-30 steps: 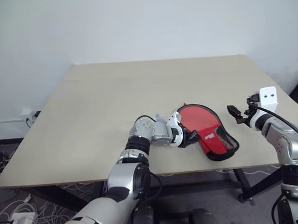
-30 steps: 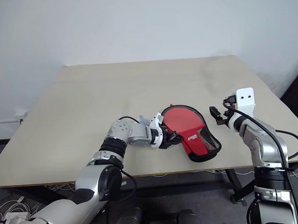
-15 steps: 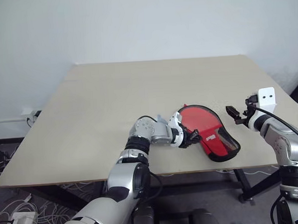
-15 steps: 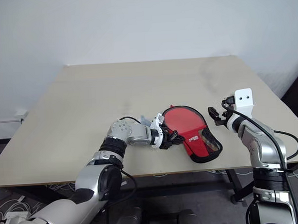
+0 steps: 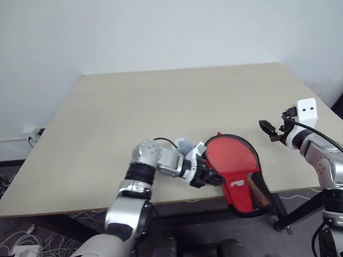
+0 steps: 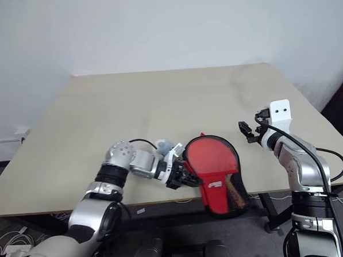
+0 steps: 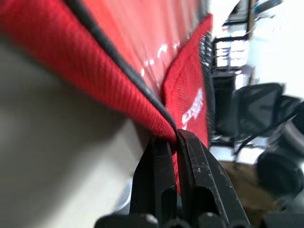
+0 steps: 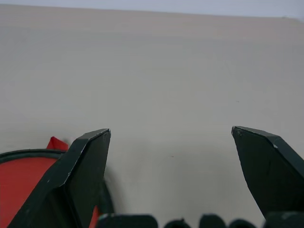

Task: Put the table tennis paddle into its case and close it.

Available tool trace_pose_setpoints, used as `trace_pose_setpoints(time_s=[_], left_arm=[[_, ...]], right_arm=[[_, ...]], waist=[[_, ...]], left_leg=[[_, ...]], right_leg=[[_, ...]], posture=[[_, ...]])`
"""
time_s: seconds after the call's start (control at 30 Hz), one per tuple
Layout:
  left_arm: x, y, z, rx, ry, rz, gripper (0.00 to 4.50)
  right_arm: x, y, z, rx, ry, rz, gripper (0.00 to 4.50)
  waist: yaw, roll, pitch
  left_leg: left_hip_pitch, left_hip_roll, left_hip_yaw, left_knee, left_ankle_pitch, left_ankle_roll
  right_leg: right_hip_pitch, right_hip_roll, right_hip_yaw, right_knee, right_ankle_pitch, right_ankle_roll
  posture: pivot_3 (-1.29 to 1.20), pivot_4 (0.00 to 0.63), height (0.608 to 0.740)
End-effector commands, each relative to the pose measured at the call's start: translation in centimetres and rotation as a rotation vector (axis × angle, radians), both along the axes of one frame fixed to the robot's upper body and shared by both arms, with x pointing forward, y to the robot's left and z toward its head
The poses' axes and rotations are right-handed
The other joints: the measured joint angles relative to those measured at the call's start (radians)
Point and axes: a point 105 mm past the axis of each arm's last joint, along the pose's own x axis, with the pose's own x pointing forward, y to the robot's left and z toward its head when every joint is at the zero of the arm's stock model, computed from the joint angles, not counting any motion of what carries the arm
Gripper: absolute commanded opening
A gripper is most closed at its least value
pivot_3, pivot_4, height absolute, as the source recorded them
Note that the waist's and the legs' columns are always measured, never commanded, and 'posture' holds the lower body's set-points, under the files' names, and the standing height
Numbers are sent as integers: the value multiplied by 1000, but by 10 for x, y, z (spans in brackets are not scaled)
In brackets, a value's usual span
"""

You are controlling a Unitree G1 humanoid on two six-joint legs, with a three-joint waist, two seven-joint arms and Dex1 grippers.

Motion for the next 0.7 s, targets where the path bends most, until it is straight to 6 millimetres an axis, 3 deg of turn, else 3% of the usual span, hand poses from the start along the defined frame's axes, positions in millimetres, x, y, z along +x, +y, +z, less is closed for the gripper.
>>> trace_pose_setpoints(time_s=[0.03, 0.17, 0.33, 0.43, 0.7], left_arm=[[-7, 16, -8, 28, 4, -16, 35], [-8, 27, -15, 91, -53, -1, 35], [-10, 25, -7, 55, -130, 4, 35], [-9, 25, -4, 52, -160, 4, 686], [-4, 37, 18, -4, -214, -14, 3414]], right_arm=[[5, 2, 22, -27, -75, 12, 4450], [4, 2, 20, -37, -72, 15, 4450], [4, 2, 19, -43, -70, 17, 4450], [4, 4, 19, -42, -70, 21, 4450], [5, 12, 17, -5, -59, 60, 4450]], waist=[[0, 0, 0], [1, 0, 0], [0, 0, 0], [1, 0, 0], [-1, 0, 0]], left_leg=[[0, 0, 0, 0, 0, 0], [0, 0, 0, 0, 0, 0], [0, 0, 0, 0, 0, 0], [0, 1, 0, 0, 0, 0], [0, 1, 0, 0, 0, 0]], right_leg=[[-1, 0, 0, 0, 0, 0], [0, 0, 0, 0, 0, 0], [-1, 0, 0, 0, 0, 0], [-1, 0, 0, 0, 0, 0], [-1, 0, 0, 0, 0, -1]], posture=[[0, 0, 715], [0, 0, 715], [0, 0, 715], [0, 0, 715], [0, 0, 715]])
